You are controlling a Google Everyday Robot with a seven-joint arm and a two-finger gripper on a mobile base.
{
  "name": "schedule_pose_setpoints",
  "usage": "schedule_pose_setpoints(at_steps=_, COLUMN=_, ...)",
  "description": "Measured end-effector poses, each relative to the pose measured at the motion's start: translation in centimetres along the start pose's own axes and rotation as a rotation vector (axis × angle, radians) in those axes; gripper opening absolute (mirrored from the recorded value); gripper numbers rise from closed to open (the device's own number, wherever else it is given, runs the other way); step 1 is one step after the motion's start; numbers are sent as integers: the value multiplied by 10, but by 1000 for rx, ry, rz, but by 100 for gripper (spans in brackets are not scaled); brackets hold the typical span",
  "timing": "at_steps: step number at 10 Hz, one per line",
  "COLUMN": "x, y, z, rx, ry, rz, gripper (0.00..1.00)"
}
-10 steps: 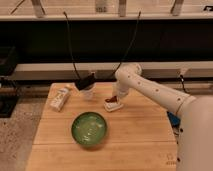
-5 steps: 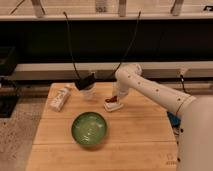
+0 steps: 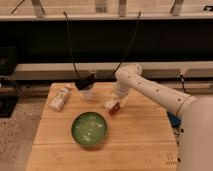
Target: Place the pepper on the white sponge
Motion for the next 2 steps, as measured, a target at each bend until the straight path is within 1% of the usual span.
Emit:
schedule_pose_setpoints(at_steps=1, x=4, y=1, z=-1, rx=1, ry=1, rz=1, gripper=80)
schedule_pose_setpoints(at_steps=2, x=7, y=2, z=0, rx=-1, ry=2, rz=1, gripper=80)
